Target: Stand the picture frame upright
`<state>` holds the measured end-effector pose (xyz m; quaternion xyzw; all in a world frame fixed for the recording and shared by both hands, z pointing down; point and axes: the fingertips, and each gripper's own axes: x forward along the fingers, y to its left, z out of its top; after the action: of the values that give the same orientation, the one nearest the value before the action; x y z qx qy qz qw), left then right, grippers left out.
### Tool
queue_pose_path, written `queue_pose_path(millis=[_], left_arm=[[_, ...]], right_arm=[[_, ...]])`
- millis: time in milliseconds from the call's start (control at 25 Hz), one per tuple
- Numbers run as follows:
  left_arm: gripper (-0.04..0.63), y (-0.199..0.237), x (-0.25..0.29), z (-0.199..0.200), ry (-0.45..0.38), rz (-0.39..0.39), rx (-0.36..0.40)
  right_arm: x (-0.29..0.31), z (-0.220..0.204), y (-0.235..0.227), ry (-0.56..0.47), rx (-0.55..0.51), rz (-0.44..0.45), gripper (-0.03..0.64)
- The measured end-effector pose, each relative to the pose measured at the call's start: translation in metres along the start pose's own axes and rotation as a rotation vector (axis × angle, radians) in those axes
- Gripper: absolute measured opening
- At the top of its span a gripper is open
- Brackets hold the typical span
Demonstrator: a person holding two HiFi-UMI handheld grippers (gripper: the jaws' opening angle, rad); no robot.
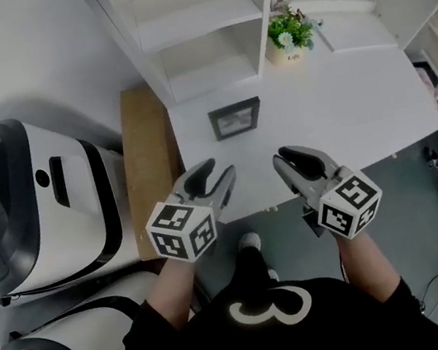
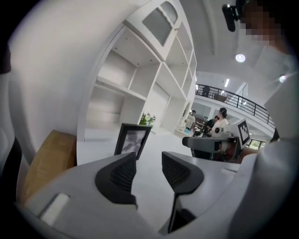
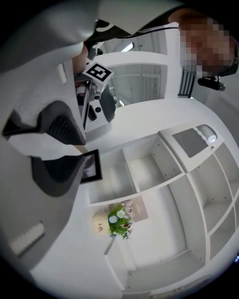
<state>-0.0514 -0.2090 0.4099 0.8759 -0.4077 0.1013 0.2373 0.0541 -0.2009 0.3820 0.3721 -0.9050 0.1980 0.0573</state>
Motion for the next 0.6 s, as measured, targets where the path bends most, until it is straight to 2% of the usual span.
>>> queue_pose_path(millis=[80, 200, 320, 600], left_arm=[[0.131, -0.022, -0.021, 0.014, -0.047, -0.026, -0.019], [0.071, -0.060, -0.053, 0.030, -0.109, -0.057, -0.030], [0.016, -0.099, -0.086, 0.035, -0.146, -0.054, -0.006], [0.009, -0.172, -0.133, 0.040, -0.183, -0.092, 0.106]], right_arm=[[-0.022, 0.014, 0.018, -0.039, -0.005, 0.022, 0.048], [-0.056, 0.031, 0.045, -0.083, -0.022, 0.052, 0.004], [-0.088, 0.034, 0.074, -0.099, -0.040, 0.083, 0.003], [-0.144, 0.045, 0.126, -0.149, -0.099, 0.137, 0.002]])
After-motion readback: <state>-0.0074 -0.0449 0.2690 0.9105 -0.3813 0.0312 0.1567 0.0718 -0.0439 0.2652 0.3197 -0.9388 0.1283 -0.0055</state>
